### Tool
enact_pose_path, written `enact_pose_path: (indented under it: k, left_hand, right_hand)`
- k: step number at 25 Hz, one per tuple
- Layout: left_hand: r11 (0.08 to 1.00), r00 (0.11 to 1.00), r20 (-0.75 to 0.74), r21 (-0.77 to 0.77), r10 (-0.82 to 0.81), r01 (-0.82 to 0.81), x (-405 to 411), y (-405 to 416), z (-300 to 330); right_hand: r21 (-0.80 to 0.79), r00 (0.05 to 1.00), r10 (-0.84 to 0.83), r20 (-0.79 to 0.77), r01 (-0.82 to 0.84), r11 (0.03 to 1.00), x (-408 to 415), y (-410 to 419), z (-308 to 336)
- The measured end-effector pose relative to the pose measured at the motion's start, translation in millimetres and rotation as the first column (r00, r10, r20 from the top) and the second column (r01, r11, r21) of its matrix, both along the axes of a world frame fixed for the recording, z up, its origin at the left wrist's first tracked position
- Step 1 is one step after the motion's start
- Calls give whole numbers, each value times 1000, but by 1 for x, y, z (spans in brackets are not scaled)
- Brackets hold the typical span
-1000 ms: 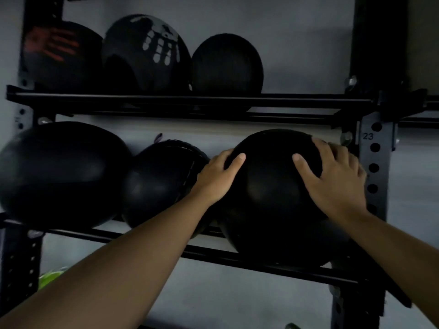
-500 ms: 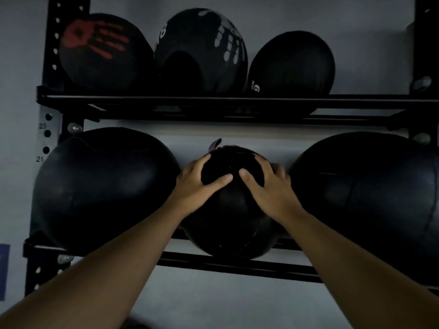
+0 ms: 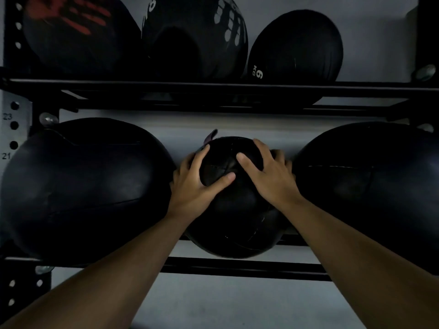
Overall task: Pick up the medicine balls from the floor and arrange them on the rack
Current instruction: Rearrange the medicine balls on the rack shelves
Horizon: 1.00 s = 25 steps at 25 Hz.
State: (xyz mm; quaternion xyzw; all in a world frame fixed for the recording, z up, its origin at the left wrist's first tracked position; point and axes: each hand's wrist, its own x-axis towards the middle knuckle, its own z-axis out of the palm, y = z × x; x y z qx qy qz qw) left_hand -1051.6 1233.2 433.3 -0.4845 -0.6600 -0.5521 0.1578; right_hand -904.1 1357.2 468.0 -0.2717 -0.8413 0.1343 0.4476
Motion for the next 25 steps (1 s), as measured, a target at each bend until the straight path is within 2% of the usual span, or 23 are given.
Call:
enact_pose_path:
  k: [6,8,10,13,14,15,18,22,25]
  left_hand:
    - [991,965,262,-123,-18,52,-8,8,53]
    - [986,963,269,-161,11,34,-6,8,54]
    - [988,987,148,-146,65,-43,0,5,39]
    - [999,982,-189,-33,14,-21,5,-2,12]
    - [1000,976,-217,-19,-1,-4,4,-3,10]
    - [1000,976,-217,-18,-6,2,2,-2,12]
    - [999,983,-181,-49,-22,13,-4,6,28]
    - [992,993,70,-82,-93,98,-12,18,60]
    - [998,994,96,-36,-43,47,-12,24,49]
  right_hand:
    - [-150,976,97,194,-69,986,-17,23,63]
    - [-179,970,114,215,-76,981,-20,23,67]
    - [-163,984,86,157,-60,985,-22,22,61]
    - [-111,985,72,-159,-91,990,-16,15,42]
    - [-64,969,82,-232,-100,993,-13,9,30]
    - [-1,969,77,-234,-79,997,-11,3,16]
    - [115,991,15,-130,0,993,-11,-3,-1]
    - [-31,999,30,21,-29,999,-23,10,45]
    - [-23,1000,19,16,-19,1000,-27,14,36]
